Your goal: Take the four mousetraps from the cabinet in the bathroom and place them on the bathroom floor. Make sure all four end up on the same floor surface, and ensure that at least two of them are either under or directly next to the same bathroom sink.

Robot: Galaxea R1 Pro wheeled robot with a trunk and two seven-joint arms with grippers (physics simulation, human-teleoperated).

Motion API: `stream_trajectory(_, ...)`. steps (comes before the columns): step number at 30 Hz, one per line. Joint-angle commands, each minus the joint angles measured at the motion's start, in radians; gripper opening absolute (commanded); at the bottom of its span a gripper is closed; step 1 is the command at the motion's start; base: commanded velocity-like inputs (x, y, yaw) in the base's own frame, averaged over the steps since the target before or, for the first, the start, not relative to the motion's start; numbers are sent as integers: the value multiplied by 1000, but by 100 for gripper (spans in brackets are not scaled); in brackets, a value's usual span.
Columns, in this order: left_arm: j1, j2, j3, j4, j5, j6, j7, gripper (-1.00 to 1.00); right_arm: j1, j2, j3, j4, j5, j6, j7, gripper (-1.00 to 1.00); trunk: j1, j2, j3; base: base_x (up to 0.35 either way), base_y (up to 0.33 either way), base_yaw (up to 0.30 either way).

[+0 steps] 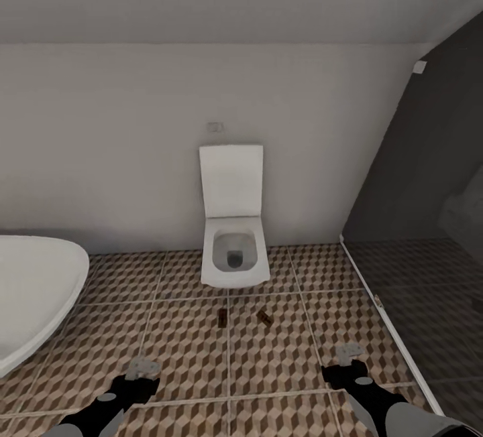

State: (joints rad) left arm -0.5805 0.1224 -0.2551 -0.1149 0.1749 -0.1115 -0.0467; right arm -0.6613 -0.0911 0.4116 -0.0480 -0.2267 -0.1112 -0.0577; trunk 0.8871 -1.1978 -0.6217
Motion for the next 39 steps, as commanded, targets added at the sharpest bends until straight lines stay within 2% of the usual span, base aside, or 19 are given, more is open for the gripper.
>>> stream_trajectory(1, -1, 0, -7, 16, 11, -12, -3, 100, 0, 0, 9, 2, -10, -5, -2, 100, -4, 7, 4, 0, 0, 0)
stream_trajectory(8, -1, -3, -7, 123, 11, -107, -4, 100, 5, -10, 9, 9, -17, -25, 1, 100, -31, 56, 37, 0, 0, 0)
stream_trajectory(10, -1, -3, -7, 161, 11, -147, -4, 100, 7, -12, 10, 10, -29, -41, 1, 100, -38, 70, 46, 0, 0, 0)
stream_trajectory(13, 0, -4, -7, 178, 11, -169, -4, 100, 8, -12, 10, 12, -42, -51, 1, 100, -50, 91, 60, 0, 0, 0)
stream_trajectory(23, 6, -4, -7, 191, 12, -185, -7, 100, 14, -8, 10, 25, -74, -58, 1, 100, -88, 161, 107, 0, 0, 0)
stream_trajectory(30, 11, -4, -7, 191, 13, -186, -14, 100, 42, -4, 10, 26, -115, -59, 2, 100, -115, 210, 140, 0, 0, 0)
stream_trajectory(39, 15, -4, -6, 192, 14, -191, -13, 100, 49, 2, 10, 25, -128, -59, 8, 100, -150, 273, 183, 0, 0, 0)
